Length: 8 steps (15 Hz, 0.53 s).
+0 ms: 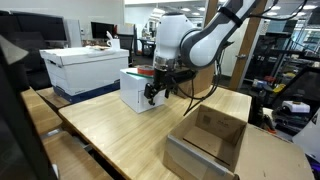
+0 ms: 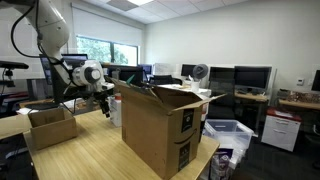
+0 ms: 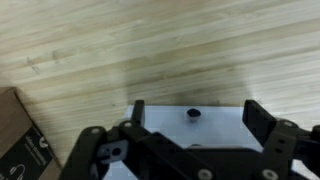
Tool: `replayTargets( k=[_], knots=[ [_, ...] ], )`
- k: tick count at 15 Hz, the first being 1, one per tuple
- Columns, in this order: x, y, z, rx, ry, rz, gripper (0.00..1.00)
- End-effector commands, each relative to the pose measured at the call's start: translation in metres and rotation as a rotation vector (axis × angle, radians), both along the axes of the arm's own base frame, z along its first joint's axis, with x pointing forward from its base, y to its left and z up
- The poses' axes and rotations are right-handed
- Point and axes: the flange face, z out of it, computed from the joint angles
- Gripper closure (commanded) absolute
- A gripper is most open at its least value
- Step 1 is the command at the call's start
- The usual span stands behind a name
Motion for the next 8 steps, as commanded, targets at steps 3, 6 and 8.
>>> replayTargets(
  k=[3,6,8],
  knots=[
    [-0.002,0.001,-0.013,0.027,-0.028,-0.016,0.0],
    [0.0,-0.001,-0.019,0.032,-0.043,-0.025,0.0],
    [0.0,-0.003,-0.021,0.03,-0.052,-0.028,0.0]
  ],
)
